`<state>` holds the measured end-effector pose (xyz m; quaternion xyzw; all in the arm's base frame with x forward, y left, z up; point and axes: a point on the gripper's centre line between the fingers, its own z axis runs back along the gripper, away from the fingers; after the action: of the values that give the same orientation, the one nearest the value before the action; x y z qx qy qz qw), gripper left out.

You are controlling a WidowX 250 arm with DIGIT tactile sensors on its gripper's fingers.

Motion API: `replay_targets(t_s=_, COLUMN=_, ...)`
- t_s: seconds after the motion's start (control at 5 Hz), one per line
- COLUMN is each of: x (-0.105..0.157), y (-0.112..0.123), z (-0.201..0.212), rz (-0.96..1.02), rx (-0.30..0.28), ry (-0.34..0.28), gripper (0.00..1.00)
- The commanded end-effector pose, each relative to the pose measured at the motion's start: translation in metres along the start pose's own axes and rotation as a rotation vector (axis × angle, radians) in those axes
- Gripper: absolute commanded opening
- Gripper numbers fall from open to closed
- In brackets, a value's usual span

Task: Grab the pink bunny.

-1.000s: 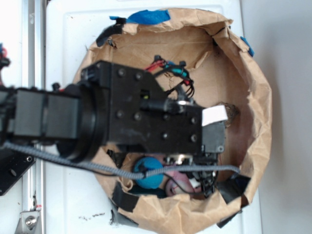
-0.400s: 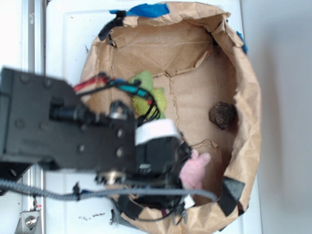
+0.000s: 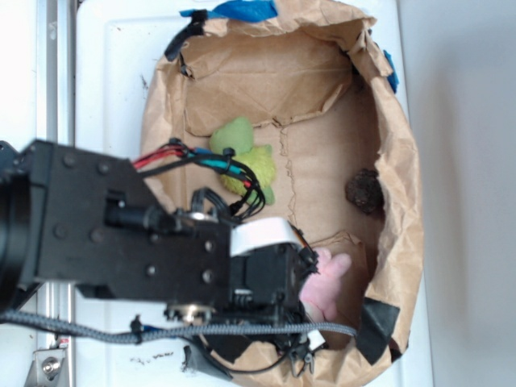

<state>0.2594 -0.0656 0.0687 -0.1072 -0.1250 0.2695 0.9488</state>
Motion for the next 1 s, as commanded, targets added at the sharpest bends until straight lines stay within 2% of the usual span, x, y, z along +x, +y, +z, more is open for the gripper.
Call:
replay_targets(t_s=0.0, x=0.019, y=-0.010, z=-0.002, rz=0.021, rx=-0.020, ry=-0.044, gripper=1.00)
replay_targets(t_s=0.4, x=0.040, y=-0.011, z=-0.019, rz=0.074, rx=0.017, ry=-0.046, gripper=1.00)
replay_targets(t_s=0.6, x=0.042, y=-0.013, z=-0.035, rz=0.063, rx=0.062, ry=-0.028, gripper=1.00)
replay_targets(t_s=0.8, x=0.041, y=-0.012, z=-0.042, rz=0.053, rx=0.073, ry=0.001, gripper=1.00)
